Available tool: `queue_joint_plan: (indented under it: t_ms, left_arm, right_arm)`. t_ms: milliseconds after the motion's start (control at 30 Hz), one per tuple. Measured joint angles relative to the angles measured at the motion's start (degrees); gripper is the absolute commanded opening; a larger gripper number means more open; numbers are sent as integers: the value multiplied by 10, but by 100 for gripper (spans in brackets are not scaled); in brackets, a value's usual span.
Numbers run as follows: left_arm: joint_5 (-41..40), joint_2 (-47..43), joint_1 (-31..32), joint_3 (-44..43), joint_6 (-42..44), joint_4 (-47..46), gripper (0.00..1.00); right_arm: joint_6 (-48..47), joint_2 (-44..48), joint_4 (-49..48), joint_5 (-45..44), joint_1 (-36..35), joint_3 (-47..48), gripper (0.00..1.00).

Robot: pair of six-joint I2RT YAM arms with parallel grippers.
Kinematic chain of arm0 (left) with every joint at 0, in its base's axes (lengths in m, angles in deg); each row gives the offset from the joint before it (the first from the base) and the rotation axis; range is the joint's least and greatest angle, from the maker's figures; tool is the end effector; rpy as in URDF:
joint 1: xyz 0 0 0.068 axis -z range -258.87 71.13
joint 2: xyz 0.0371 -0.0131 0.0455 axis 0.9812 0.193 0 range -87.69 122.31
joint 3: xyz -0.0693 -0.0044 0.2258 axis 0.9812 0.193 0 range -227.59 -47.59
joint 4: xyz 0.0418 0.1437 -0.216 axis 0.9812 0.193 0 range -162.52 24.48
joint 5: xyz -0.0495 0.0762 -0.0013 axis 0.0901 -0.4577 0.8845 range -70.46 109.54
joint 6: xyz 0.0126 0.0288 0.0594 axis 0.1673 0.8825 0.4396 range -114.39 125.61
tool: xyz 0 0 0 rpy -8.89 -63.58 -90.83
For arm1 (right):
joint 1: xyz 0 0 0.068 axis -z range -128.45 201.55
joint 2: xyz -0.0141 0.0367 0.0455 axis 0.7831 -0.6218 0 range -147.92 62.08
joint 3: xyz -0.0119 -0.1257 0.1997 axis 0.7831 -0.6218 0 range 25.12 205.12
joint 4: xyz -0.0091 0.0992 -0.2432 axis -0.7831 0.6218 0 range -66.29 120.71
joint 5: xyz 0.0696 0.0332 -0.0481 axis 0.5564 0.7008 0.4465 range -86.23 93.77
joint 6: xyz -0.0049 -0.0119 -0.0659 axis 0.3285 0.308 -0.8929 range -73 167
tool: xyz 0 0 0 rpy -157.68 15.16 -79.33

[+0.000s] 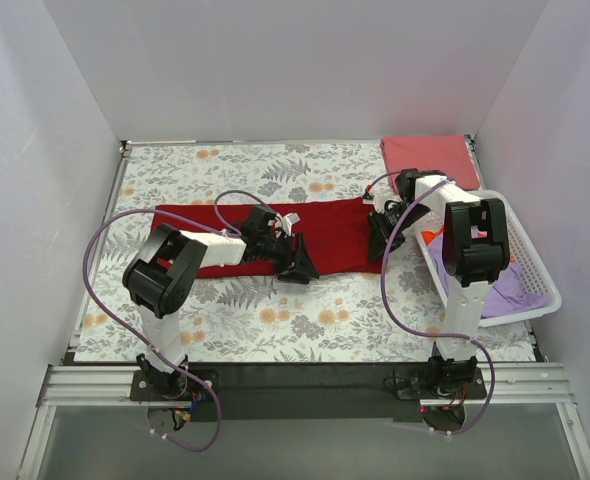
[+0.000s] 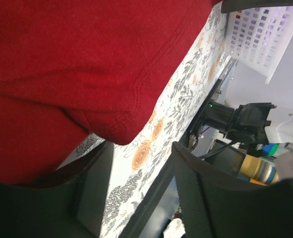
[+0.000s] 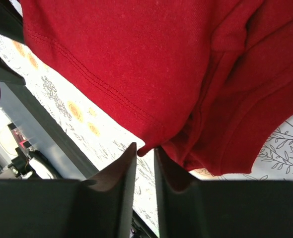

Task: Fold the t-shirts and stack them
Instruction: Fold the tshirt

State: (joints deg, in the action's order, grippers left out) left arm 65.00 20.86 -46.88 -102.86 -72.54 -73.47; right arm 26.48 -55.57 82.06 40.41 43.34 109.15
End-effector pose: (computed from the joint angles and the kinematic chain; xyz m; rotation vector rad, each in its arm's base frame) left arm 0.2812 -0.2209 0.0777 0.6612 -2.4763 1.3179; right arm 0.3511 0.0829 0.1104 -0.7155 2.8610 0.9764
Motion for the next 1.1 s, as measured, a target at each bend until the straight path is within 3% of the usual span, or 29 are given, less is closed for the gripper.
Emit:
queue_joint_plan:
  t_ms: [233, 267, 333, 400, 667, 833, 1100]
  left_arm:
    - [2, 3, -4, -10, -28, 5, 36]
    - [2, 6, -5, -14, -31, 6, 36]
    - [2, 12, -7, -19, -34, 10, 48]
    - [1, 16, -10, -22, -41, 15, 51]
    - [-15, 28, -14, -38, -49, 58, 49]
    - [-23, 31, -14, -52, -52, 70, 40]
    - [-17, 40, -14, -56, -59, 70, 9]
  right_arm:
    - [2, 0, 0, 8, 0, 0, 12]
    - [2, 0, 0, 9, 0, 0, 11]
    - [2, 0, 0, 9, 0, 0, 9]
    - [2, 0, 0, 10, 0, 0, 5]
    - [2, 0, 0, 11, 0, 0, 1]
    - [2, 0, 0, 11, 0, 0, 1]
    - [0, 0, 0, 16, 0, 0, 1]
